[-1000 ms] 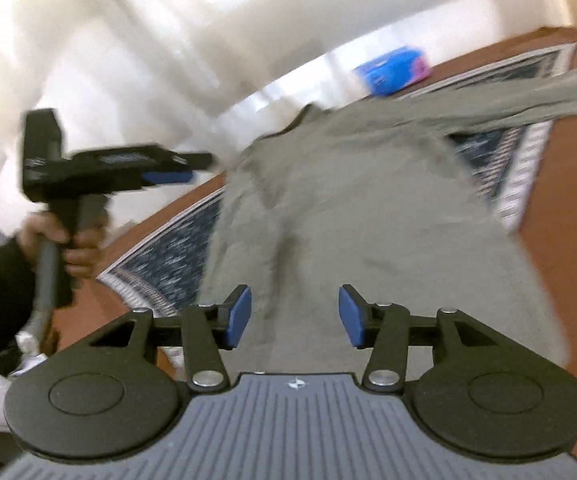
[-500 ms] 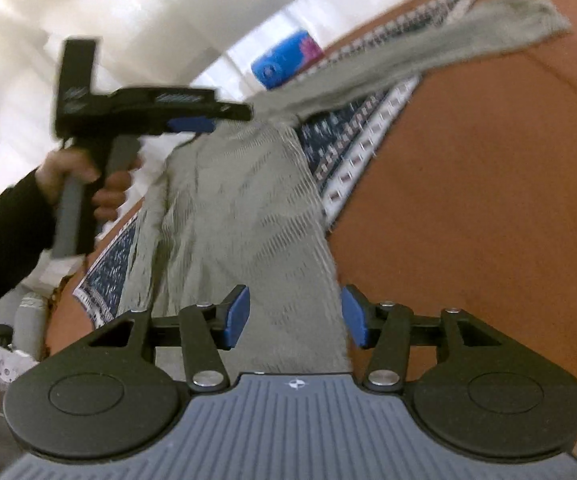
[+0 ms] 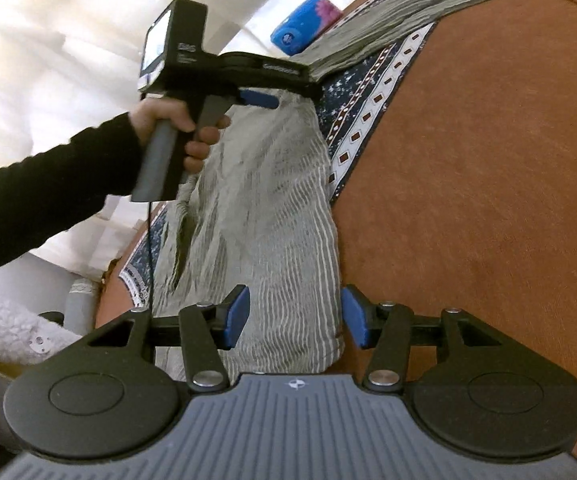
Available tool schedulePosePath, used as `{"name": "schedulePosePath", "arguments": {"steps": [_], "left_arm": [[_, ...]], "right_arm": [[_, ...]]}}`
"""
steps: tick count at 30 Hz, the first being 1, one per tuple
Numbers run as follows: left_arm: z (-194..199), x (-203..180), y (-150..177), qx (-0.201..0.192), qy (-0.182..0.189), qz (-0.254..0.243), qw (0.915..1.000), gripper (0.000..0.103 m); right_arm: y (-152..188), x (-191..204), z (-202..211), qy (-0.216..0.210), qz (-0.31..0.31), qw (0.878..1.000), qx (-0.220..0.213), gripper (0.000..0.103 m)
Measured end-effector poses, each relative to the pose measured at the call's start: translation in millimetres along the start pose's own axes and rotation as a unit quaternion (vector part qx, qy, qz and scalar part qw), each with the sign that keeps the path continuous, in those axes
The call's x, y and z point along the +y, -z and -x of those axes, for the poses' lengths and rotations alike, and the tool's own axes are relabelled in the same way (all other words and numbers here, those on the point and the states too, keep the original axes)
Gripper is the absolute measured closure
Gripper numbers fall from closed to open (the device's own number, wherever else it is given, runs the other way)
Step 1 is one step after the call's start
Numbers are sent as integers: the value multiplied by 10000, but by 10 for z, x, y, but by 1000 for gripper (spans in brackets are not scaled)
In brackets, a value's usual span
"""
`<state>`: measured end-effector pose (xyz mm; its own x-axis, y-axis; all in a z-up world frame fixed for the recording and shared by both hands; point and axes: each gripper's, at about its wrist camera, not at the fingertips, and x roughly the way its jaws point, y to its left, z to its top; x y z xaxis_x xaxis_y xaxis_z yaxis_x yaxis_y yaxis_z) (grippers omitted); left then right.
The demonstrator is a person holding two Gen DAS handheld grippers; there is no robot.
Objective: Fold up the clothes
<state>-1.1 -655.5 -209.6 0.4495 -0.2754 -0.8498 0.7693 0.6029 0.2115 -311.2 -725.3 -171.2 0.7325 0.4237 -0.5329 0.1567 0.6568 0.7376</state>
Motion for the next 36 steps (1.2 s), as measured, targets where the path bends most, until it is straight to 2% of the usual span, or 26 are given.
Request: {"name": "schedulePosePath", "arguments": {"steps": [6, 7, 10, 12, 14, 15, 17, 20, 26, 32, 36], "left_arm": [[-54, -22, -68, -74, -104, -2, 9999, 20], [-46, -32, -58, -104, -90, -35, 9999, 24], [-18, -58, -28, -198, 23, -151, 9997, 45], [3, -77, -28, -198, 147, -190, 9995, 61], [13, -100, -43, -162, 262, -239, 9992, 90], [15, -108, -52, -132, 292, -254, 9992, 93], [25, -42, -75, -57, 451, -108, 9989, 101], [142, 203, -99, -118, 879, 334, 9955, 102], [597, 786, -28, -679, 1544, 1123, 9792, 102], [842, 1267, 222, -947, 1547, 1172, 9764, 101], [882, 1588, 466, -965, 1478, 1432, 9738, 101]], "right_arm": [[21, -11, -14, -156, -4, 9998, 145, 48], [25, -12, -14, -171, -13, 9997, 171, 49], [36, -17, -21, -192, -21, 9995, 247, 54], [44, -27, -34, -181, -11, 9993, 313, 65], [50, -30, -24, -133, -22, 9992, 367, 75], [49, -40, -28, -83, -31, 9992, 386, 85], [48, -66, -38, 24, -92, 9990, 431, 98], [36, -38, 36, 15, -252, 9993, 278, 101], [-101, 494, 248, -433, 135, 9989, -151, 101], [-89, 1115, 34, -836, 853, 9927, 191, 101], [43, 1315, -250, -967, 956, 9894, 510, 101]]}}
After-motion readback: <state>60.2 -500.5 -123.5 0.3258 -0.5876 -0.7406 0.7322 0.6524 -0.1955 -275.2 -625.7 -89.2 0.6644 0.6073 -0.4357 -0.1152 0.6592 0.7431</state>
